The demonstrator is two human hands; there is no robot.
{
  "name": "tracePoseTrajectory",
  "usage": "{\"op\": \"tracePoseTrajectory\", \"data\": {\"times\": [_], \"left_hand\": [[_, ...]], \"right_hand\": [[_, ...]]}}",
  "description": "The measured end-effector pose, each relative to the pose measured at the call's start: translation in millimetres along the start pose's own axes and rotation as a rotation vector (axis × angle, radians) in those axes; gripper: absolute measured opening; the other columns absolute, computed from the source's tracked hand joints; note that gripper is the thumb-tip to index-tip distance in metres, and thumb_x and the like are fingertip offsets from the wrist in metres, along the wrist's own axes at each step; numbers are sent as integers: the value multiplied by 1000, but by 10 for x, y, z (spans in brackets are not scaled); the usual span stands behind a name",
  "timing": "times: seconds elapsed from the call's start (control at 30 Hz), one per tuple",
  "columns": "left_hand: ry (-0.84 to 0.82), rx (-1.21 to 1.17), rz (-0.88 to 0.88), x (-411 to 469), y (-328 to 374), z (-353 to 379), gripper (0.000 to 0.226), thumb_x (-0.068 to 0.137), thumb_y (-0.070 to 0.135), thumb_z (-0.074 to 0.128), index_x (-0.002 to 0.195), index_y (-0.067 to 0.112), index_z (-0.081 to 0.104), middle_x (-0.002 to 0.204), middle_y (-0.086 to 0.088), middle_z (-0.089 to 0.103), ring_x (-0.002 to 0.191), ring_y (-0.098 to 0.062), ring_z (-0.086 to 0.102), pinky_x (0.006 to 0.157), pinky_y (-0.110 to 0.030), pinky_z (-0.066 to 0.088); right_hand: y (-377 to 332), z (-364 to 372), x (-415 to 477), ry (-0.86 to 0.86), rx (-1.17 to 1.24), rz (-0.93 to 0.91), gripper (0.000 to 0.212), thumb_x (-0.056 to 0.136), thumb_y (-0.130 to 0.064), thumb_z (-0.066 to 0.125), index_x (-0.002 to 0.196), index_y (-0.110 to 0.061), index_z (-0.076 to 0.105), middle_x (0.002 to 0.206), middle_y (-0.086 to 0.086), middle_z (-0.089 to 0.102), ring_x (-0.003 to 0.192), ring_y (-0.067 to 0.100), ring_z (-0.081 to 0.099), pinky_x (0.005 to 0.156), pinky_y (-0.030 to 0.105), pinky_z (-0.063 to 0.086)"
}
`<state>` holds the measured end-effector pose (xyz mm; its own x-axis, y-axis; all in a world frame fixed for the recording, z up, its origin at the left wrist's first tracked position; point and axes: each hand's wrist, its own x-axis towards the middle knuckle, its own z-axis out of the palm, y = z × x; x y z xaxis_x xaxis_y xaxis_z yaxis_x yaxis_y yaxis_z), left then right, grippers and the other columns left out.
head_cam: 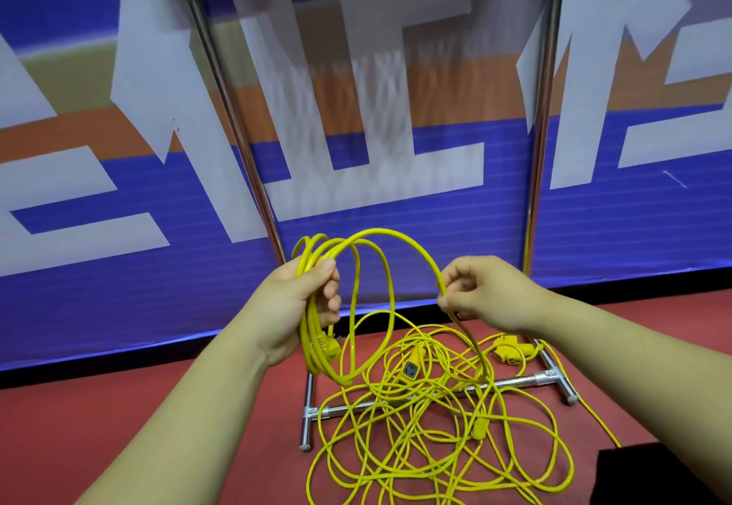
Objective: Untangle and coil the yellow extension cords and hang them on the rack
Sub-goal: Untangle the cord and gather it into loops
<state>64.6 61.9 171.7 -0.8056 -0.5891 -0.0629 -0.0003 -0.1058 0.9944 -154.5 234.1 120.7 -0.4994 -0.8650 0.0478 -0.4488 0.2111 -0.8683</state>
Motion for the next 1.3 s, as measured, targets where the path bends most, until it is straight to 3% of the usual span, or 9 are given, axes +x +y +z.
{"op": "tracePoseTrajectory", "data": {"times": [0.1, 0.23, 0.37, 0.63, 0.77, 0.97, 1.1, 1.2, 1.3], "left_hand": [[40, 106, -30, 26, -83, 4, 19, 102, 23, 54, 88, 10, 57, 62, -3, 44, 46, -12, 39, 45, -25, 39], [30, 156, -58, 40, -195, 123, 11, 97, 17, 62, 89, 14, 56, 57, 1, 35, 44, -10, 26, 41, -21, 26], [-13, 194, -75, 43, -351, 297, 10, 90, 14, 72, 97, 11, 66, 58, 0, 36, 48, -13, 27, 44, -22, 27], [-25, 112, -110, 51, -478, 549, 27, 87, 7, 74, 113, 3, 66, 53, 4, 42, 43, -10, 29, 41, -21, 28], [-96, 122, -92, 43, -516, 653, 14, 86, 5, 74, 94, 9, 64, 52, 4, 41, 42, -11, 30, 42, -23, 27], [-124, 178, -82, 77, -590, 795, 9, 89, 12, 73, 89, 12, 64, 57, -2, 44, 43, -13, 31, 42, -23, 29], [-120, 229, -88, 118, -590, 834, 17, 92, 20, 71, 82, 12, 61, 63, -3, 54, 42, -12, 33, 42, -23, 31], [-117, 229, -102, 130, -507, 801, 17, 94, 22, 69, 84, 10, 62, 69, -8, 54, 44, -11, 32, 43, -23, 29], [-78, 148, -91, 119, -344, 714, 18, 95, 20, 66, 97, 3, 64, 70, -10, 50, 42, -9, 29, 40, -20, 28]], "right_hand": [[-104, -22, -25, 103, 193, 6, 13, 84, -6, 76, 90, -9, 65, 75, 13, 70, 75, 24, 67, 80, 49, 59], [-328, 6, -112, 110, 362, -24, 11, 87, -4, 73, 94, -5, 64, 79, 17, 71, 82, 24, 72, 83, 46, 59], [-524, 61, -187, 111, 480, -49, 12, 88, -4, 71, 95, -8, 63, 91, 22, 73, 91, 29, 73, 77, 41, 62], [-657, 6, -244, 111, 443, -104, 13, 88, -4, 72, 95, -9, 63, 85, 19, 73, 93, 40, 71, 86, 55, 58], [-688, 13, -271, 109, 522, -78, 14, 89, -2, 69, 100, -1, 60, 93, 25, 72, 89, 34, 74, 85, 56, 58], [-750, 13, -290, 77, 654, -48, 13, 91, -4, 67, 96, -13, 59, 88, 9, 74, 90, 26, 75, 84, 50, 57], [-708, -29, -287, 116, 658, -69, 12, 90, -7, 69, 96, -13, 60, 86, 10, 75, 89, 26, 75, 85, 49, 58], [-622, -92, -293, 179, 424, -135, 25, 81, -21, 79, 100, -14, 64, 79, 4, 73, 78, 15, 73, 75, 31, 60], [-460, -134, -261, 170, 279, -88, 39, 72, -41, 83, 96, -16, 65, 84, 15, 71, 77, 23, 70, 75, 41, 56]]}}
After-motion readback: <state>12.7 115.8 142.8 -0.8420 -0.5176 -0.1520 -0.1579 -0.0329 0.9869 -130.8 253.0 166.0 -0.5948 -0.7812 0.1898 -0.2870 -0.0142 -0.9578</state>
